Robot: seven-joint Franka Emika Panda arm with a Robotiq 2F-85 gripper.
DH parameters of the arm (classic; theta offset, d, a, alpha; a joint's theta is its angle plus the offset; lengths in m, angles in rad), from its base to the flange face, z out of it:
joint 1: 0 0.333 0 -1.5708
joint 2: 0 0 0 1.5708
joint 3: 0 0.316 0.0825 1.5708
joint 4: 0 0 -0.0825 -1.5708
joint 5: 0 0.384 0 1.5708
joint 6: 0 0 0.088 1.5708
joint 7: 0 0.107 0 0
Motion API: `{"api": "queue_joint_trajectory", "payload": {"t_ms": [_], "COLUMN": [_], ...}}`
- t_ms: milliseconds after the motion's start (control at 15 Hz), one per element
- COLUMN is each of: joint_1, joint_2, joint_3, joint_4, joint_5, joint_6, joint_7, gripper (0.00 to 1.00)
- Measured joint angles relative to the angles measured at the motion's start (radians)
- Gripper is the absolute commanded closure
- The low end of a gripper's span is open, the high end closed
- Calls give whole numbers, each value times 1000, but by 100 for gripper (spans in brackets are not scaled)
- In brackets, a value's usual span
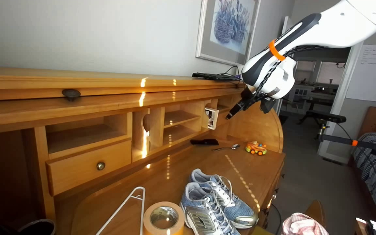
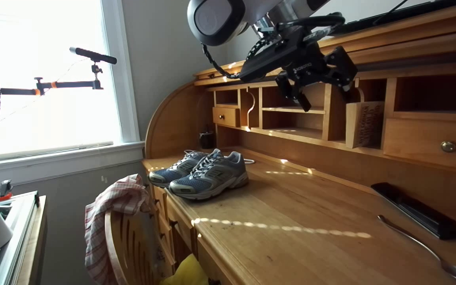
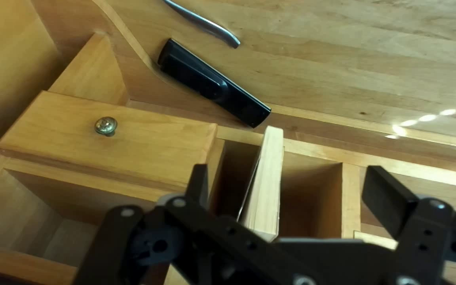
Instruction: Put the white book on top of the cabinet.
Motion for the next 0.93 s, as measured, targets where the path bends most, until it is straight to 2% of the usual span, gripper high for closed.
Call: {"api": "queue_joint_trajectory", "payload": {"t_ms": [467, 933], "joint_1": [-65, -90], "joint_2": [123, 211], "joint_3": [53, 100], "joint_4": [123, 204], "joint_5": [55, 99], "joint_6": [18, 45], "joint_7": [-34, -26], "gripper": [0, 0]}}
